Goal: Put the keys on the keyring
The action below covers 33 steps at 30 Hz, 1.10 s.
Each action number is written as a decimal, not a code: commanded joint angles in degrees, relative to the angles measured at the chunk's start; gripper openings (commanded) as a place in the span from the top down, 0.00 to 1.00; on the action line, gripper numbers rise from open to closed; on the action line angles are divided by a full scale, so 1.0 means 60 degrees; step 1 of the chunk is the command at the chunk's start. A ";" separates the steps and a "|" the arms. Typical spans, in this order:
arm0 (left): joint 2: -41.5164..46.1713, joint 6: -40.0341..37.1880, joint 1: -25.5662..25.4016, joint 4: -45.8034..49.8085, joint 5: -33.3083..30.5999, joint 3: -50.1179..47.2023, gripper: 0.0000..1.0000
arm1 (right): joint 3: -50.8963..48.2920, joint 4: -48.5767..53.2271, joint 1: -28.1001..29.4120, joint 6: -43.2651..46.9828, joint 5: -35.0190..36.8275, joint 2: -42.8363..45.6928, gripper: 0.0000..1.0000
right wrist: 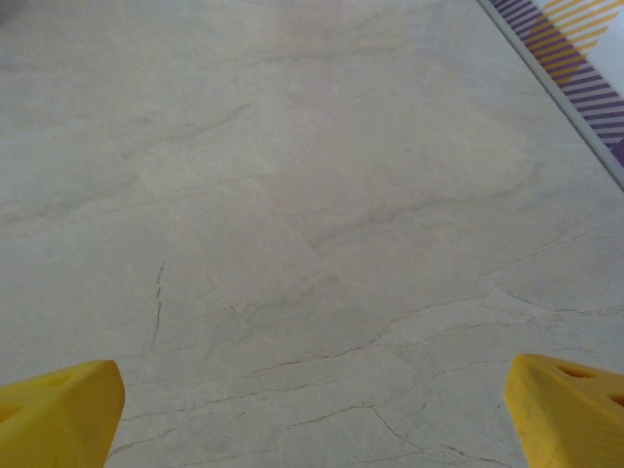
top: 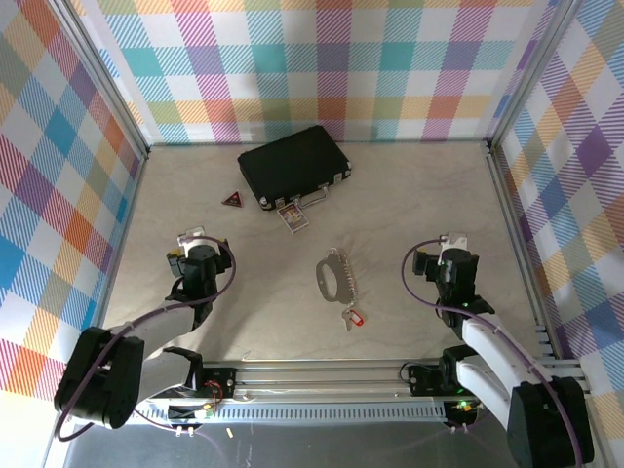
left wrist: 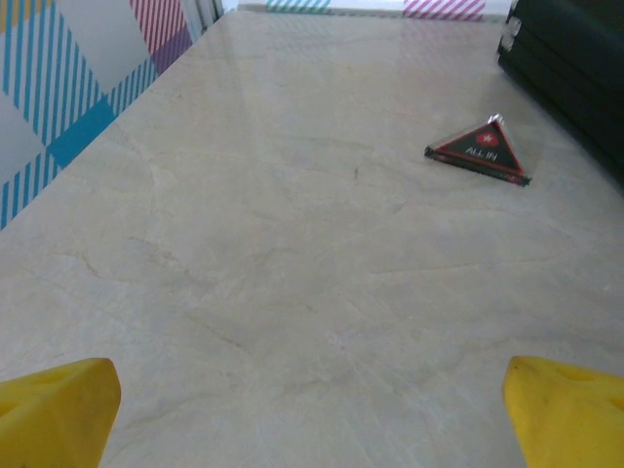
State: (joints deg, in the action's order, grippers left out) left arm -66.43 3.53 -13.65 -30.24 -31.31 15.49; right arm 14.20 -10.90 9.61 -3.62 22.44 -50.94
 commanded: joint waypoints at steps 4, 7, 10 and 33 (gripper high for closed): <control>-0.0963 -0.0453 0.0222 -0.2069 0.0228 0.0112 0.00 | -0.0124 -0.2199 -0.0258 0.0451 -0.0478 -0.0700 0.01; -0.1380 -0.0597 0.0232 -0.2774 0.0366 0.0100 0.00 | -0.0003 -0.2654 -0.0417 0.0475 -0.0612 -0.1221 0.01; -0.1817 -0.0831 0.0255 -0.3507 0.0489 0.0098 0.00 | 0.0150 -0.3003 -0.0473 0.0457 -0.0648 -0.1708 0.01; -0.4101 -0.1153 0.0609 -0.5958 0.1469 0.0056 0.00 | 0.0884 -0.5324 -0.1197 0.0188 -0.1449 -0.4115 0.01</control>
State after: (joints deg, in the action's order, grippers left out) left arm -89.14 -3.70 -11.16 -62.67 -23.53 15.35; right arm 17.58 -38.70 3.05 -1.96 15.49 -74.59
